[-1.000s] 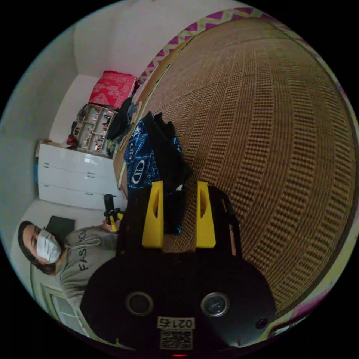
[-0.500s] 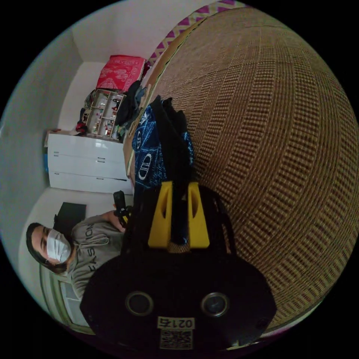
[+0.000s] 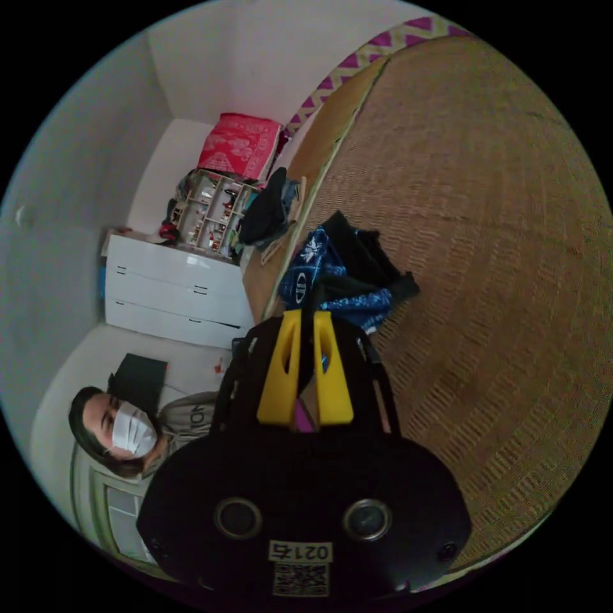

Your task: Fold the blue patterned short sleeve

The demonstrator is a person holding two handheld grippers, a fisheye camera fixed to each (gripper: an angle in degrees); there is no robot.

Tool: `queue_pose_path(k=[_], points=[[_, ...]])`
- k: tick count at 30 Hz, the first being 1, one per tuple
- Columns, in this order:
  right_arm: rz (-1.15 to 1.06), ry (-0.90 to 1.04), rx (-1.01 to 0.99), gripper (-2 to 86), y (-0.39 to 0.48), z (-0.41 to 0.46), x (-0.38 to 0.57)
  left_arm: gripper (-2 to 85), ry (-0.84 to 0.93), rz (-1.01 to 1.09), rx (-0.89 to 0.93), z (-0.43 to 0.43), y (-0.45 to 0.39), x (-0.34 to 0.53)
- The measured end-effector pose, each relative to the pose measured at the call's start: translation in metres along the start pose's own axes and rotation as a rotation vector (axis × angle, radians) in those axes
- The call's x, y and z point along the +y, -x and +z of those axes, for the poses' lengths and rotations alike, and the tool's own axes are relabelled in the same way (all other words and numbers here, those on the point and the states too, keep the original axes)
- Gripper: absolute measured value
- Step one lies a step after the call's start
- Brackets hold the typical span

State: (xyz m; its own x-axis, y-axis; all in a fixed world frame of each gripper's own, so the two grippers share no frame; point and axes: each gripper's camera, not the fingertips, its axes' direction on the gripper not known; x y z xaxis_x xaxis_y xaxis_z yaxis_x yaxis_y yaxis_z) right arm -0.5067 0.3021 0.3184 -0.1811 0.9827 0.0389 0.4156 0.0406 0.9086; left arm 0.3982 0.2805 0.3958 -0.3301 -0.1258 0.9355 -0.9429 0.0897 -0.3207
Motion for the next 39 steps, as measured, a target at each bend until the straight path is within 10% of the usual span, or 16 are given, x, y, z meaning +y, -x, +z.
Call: queue_pose_path(k=[14,21,28,39], points=[[0.016,-0.013,0.145,13.0,0.02,0.197,-0.175,3.8,-0.572,-0.128,-0.113,-0.153,0.016,-0.007],[-0.313,0.08,0.179,9.5,0.101,0.215,-0.09,1.3,-0.347,0.221,-0.461,-0.091,-0.053,-0.037],[-0.553,0.079,0.809,2.9,0.142,0.323,0.002,2.3,0.01,0.273,-0.985,0.014,-0.017,-0.083],[-0.098,-0.278,0.46,11.7,0.094,0.173,0.043,0.3,-0.148,0.252,-0.705,-0.001,-0.042,-0.015]])
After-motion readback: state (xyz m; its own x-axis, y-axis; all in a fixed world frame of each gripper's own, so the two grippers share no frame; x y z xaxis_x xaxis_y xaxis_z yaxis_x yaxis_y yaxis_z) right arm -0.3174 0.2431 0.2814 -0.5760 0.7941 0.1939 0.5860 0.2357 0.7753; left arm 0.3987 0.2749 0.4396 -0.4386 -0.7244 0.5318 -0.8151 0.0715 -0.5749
